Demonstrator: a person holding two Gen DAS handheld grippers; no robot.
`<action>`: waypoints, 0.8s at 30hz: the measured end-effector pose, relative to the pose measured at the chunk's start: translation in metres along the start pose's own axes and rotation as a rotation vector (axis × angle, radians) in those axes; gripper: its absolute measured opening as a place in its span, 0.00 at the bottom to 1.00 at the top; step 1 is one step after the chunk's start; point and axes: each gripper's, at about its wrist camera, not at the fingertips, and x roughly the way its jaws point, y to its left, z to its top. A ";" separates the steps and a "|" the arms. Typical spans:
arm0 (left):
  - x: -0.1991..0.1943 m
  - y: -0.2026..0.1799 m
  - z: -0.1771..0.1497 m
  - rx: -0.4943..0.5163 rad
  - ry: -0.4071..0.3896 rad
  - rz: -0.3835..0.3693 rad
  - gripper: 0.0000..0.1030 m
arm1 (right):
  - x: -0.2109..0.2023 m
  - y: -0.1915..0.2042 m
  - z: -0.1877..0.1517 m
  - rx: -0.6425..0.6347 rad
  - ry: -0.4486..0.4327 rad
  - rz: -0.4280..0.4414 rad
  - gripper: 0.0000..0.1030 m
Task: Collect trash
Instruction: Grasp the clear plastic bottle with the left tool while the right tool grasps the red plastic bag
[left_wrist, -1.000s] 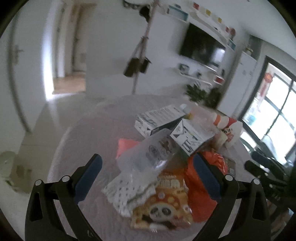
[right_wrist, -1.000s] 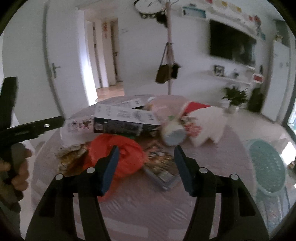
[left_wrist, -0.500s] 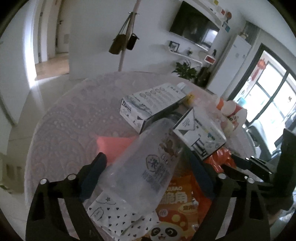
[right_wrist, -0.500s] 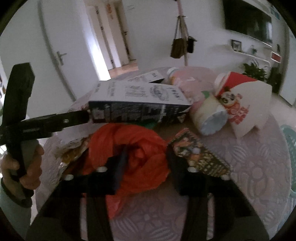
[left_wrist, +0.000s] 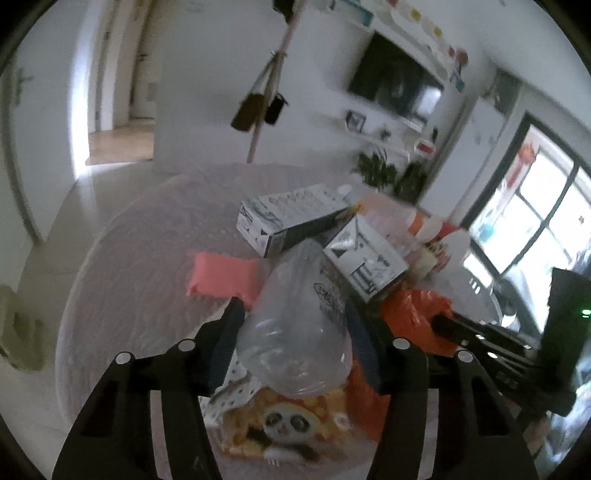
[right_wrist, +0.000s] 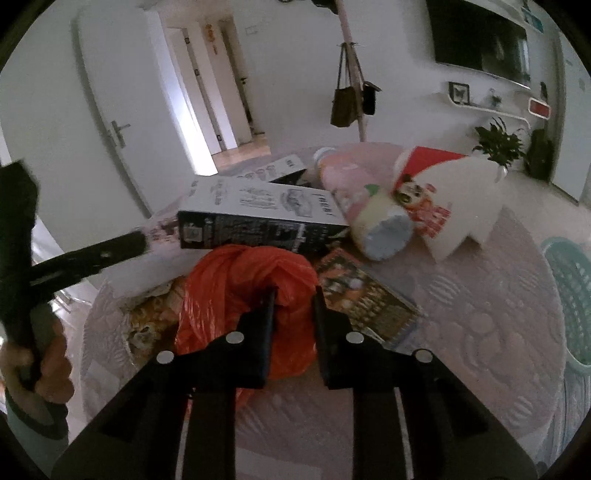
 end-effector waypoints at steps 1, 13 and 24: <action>-0.004 -0.001 -0.003 -0.012 -0.012 -0.003 0.51 | -0.004 -0.001 0.000 -0.001 -0.003 -0.003 0.16; -0.032 -0.024 -0.062 -0.071 0.099 -0.056 0.51 | -0.062 -0.021 0.005 0.007 -0.088 -0.053 0.16; 0.013 -0.046 -0.049 -0.011 0.171 0.085 0.73 | -0.058 -0.056 -0.013 0.030 0.017 -0.090 0.21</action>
